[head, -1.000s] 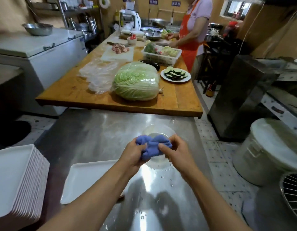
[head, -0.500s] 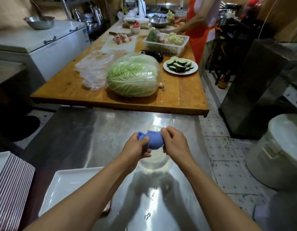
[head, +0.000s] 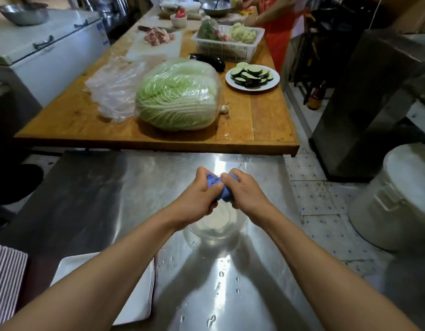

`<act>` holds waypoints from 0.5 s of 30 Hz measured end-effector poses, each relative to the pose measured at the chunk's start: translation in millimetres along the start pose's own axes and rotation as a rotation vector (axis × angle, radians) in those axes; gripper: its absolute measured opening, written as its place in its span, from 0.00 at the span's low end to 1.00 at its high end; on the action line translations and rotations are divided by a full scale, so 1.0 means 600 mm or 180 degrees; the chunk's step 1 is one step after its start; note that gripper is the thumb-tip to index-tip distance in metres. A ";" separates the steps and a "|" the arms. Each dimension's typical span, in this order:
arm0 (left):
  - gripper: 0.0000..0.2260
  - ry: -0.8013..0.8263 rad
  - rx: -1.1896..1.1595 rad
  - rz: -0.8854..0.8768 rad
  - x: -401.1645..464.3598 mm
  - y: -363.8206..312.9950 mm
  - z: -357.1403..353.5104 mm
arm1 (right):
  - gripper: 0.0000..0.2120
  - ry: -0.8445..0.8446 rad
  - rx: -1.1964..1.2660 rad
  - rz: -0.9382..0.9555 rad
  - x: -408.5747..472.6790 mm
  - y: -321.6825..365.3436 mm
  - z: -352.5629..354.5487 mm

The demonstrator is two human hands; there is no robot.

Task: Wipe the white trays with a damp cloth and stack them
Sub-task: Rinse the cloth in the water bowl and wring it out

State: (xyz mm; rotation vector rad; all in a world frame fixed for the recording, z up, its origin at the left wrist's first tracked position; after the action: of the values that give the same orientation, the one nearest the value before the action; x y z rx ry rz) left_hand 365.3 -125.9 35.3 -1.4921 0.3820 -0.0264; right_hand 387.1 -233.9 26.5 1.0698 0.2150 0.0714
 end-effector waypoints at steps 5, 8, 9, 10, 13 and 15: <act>0.09 0.0225 0.1708 -0.0873 0.013 -0.021 0.000 | 0.14 0.0507 0.0500 -0.0555 0.015 -0.016 -0.021; 0.10 0.0059 0.2226 -0.1002 0.021 -0.005 0.007 | 0.14 0.0725 0.0586 -0.0897 0.019 -0.025 -0.037; 0.10 0.0010 0.2334 -0.1024 0.023 0.002 0.008 | 0.14 0.0746 0.0546 -0.0991 0.020 -0.028 -0.041; 0.10 -0.0019 0.2415 -0.1064 0.025 0.009 0.008 | 0.14 0.0748 0.0505 -0.1070 0.021 -0.031 -0.045; 0.10 -0.0068 0.2593 -0.1295 0.025 0.017 0.008 | 0.12 0.0702 0.0454 -0.1270 0.025 -0.037 -0.053; 0.10 -0.0046 0.2655 -0.1502 0.020 0.016 0.007 | 0.13 0.0692 0.0393 -0.1349 0.026 -0.040 -0.058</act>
State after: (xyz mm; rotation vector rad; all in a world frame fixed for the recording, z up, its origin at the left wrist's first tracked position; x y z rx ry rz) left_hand 375.4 -124.1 23.5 -0.7223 -0.0201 -0.4917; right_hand 393.9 -212.8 -13.1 1.1189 0.6449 -0.2102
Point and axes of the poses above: each hand's wrist, its own x-axis towards the middle knuckle, its own z-axis out of the back of the hand, y = z × x, the point moved 7 cm from there along x, towards the middle knuckle, and after that the axes turned 12 degrees about -x, right-handed, at the moved point
